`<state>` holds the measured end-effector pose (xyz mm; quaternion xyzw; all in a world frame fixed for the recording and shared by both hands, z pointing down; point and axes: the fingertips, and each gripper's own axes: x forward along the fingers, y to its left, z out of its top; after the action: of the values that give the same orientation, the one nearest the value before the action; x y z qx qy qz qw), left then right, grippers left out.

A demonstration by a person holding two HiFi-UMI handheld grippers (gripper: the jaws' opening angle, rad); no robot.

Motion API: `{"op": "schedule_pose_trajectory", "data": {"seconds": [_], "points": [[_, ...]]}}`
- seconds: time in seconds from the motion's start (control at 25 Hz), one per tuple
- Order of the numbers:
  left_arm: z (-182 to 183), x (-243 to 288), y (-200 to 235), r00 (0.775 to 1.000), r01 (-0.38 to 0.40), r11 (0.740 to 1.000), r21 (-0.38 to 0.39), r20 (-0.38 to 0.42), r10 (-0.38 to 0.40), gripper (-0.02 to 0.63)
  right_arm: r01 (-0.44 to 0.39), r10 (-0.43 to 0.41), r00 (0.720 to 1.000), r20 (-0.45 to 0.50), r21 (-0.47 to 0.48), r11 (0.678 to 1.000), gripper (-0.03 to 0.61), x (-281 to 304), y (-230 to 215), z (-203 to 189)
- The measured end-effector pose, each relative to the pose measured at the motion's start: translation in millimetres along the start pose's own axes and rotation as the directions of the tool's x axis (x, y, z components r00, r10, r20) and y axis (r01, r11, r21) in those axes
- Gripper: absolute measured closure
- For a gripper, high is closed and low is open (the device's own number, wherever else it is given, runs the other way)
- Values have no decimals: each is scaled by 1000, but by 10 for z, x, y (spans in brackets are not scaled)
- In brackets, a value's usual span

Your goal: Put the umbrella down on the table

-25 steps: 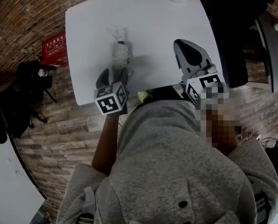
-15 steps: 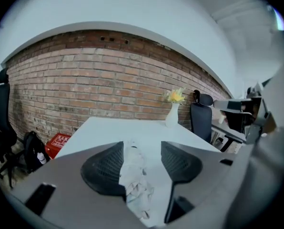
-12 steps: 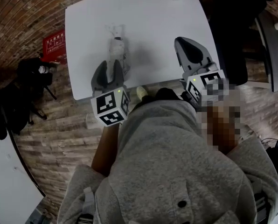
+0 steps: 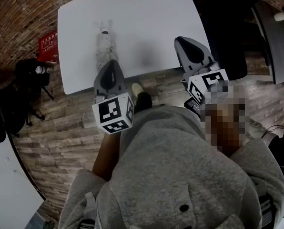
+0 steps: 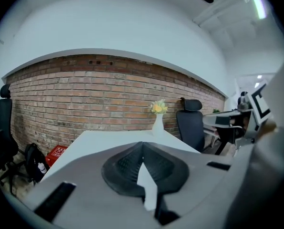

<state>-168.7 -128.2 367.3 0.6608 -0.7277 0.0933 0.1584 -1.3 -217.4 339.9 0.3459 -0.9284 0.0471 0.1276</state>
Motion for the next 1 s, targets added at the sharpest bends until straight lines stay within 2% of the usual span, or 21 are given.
{"op": "schedule_pose_trajectory", "data": {"seconds": [0.16, 0.36, 0.64, 1.0], "points": [[-86, -263, -327, 1000, 11, 1000, -4, -7, -11, 598, -3, 4, 1000, -17, 35, 999, 546, -367, -41, -215], [-202, -689, -586, 1000, -15, 1000, -20, -11, 15, 598, -26, 27, 1000, -15, 51, 998, 546, -825, 37, -401], [-405, -1194, -790, 999, -39, 998, -38, -17, 39, 598, -48, 48, 999, -3, 37, 998, 546, -1278, 224, -542], [-502, -1449, -952, 998, -59, 997, -42, -4, 58, 598, -66, 65, 998, 15, 31, 997, 546, -1592, 267, -624]]}}
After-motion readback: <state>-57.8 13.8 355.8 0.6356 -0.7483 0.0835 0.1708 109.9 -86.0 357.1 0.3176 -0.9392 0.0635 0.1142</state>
